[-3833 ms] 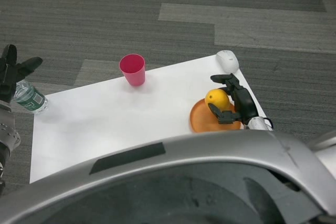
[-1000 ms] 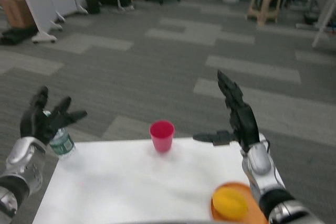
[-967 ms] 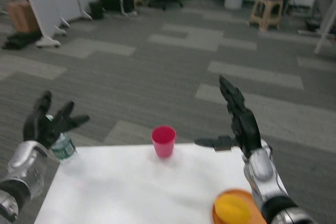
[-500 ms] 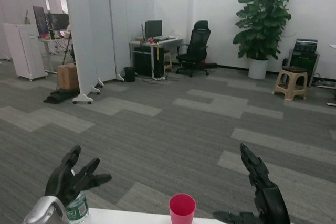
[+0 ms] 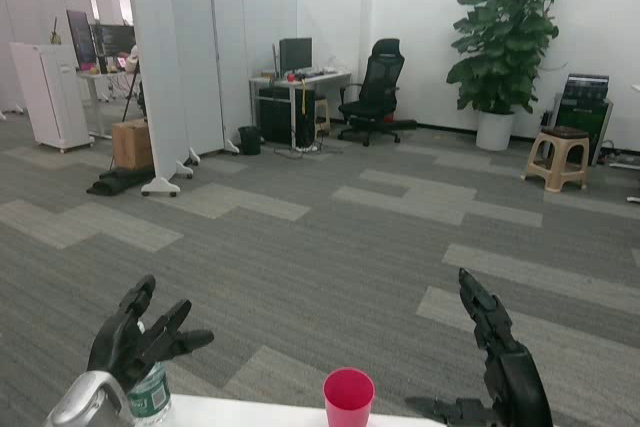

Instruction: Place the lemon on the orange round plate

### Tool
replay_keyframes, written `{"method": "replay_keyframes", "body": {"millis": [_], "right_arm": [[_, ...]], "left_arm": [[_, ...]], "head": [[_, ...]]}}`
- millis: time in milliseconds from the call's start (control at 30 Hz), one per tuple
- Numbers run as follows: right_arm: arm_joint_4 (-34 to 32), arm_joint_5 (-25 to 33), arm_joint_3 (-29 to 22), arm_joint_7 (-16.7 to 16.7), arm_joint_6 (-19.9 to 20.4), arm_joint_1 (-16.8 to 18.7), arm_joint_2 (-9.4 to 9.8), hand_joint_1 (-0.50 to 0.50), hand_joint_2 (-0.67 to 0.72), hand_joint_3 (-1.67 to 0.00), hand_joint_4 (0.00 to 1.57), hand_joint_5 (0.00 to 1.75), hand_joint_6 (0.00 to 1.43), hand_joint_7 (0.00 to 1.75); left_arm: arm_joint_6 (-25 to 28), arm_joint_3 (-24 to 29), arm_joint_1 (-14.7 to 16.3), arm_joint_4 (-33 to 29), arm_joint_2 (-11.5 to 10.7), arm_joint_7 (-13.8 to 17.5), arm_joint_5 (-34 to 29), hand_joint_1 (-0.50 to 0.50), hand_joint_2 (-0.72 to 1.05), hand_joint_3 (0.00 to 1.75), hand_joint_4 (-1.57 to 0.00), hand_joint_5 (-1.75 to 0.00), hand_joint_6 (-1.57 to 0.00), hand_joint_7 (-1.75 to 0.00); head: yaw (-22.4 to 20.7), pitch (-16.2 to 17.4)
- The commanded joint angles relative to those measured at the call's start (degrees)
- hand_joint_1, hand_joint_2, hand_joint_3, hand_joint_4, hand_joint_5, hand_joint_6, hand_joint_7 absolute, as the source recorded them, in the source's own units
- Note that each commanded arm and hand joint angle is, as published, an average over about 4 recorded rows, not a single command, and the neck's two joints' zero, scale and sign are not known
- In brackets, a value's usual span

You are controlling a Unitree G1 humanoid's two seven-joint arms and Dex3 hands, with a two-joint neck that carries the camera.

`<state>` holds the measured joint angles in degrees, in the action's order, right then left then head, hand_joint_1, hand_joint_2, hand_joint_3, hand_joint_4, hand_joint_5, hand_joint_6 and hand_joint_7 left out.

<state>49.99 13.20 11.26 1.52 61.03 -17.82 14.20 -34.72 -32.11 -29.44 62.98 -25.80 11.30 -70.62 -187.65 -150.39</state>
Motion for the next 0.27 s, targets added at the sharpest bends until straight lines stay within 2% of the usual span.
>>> {"method": "replay_keyframes", "body": {"millis": [33, 267], "right_arm": [[0.77, 0.42, -0.01, 0.37, 0.23, -1.43, -0.05, 0.21, -0.29, -0.40, 0.00, 0.29, 0.00, 0.10], [1.19, 0.42, -0.01, 0.53, 0.20, -1.46, -0.17, 0.21, -0.29, -0.40, 0.00, 0.29, 0.00, 0.07]], "left_arm": [[-0.57, 0.47, 0.31, -0.27, -0.26, -0.14, 0.05, 0.50, 0.96, 0.07, -0.07, 0.00, 0.00, 0.00], [-0.61, 0.82, 1.11, -0.82, -0.22, -0.05, 0.02, 0.50, 0.96, 0.09, -0.07, 0.00, 0.00, 0.00]], "head": [[-0.21, 0.34], [-0.78, -0.16]]}}
